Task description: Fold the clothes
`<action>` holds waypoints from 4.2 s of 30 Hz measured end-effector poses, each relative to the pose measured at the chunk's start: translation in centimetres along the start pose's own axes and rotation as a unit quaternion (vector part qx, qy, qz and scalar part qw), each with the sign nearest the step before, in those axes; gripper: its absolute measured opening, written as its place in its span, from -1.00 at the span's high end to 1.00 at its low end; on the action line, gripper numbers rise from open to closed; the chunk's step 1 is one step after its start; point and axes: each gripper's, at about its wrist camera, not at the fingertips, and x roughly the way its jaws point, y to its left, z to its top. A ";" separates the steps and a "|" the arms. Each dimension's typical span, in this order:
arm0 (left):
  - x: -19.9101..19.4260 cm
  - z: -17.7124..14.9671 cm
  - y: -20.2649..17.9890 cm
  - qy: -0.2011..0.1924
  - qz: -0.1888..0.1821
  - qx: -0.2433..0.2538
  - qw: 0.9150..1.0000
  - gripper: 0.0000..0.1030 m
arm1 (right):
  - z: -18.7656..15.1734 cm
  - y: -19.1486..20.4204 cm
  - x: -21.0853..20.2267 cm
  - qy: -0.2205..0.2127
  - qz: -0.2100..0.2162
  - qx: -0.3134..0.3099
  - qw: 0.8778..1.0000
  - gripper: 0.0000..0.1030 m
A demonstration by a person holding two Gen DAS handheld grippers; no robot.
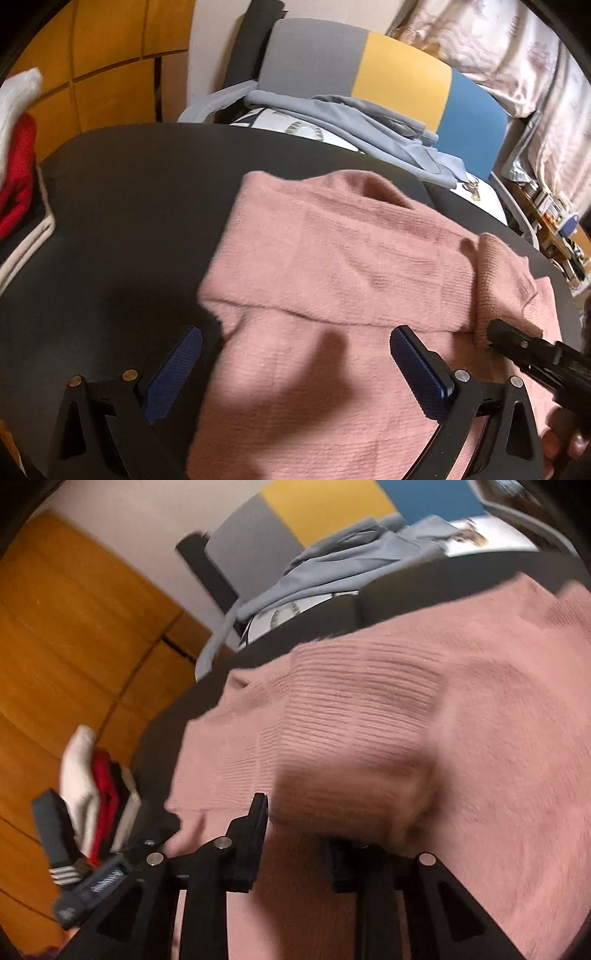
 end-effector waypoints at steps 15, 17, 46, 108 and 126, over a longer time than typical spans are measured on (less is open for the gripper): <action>0.5 0.1 -0.7 0.008 0.012 0.014 1.000 -1.00 | 2.5 3.3 3.6 -0.009 0.146 0.054 0.988 0.30; 0.9 0.3 0.0 0.019 0.008 0.006 1.000 -1.00 | 2.1 4.9 3.9 -0.002 0.158 0.027 0.987 0.30; 4.7 2.2 -5.9 0.024 -0.018 0.026 0.999 -0.98 | 1.9 -19.8 -16.6 -0.264 -0.039 0.272 0.924 0.87; 3.8 2.2 -7.3 -0.019 0.059 0.146 0.987 -0.65 | 5.6 -6.6 -10.5 -0.131 -0.208 -0.055 0.968 0.45; 1.1 0.4 -2.4 0.014 0.014 0.066 0.998 -0.99 | -0.4 -5.9 -10.8 -0.081 -0.242 -0.037 0.966 0.44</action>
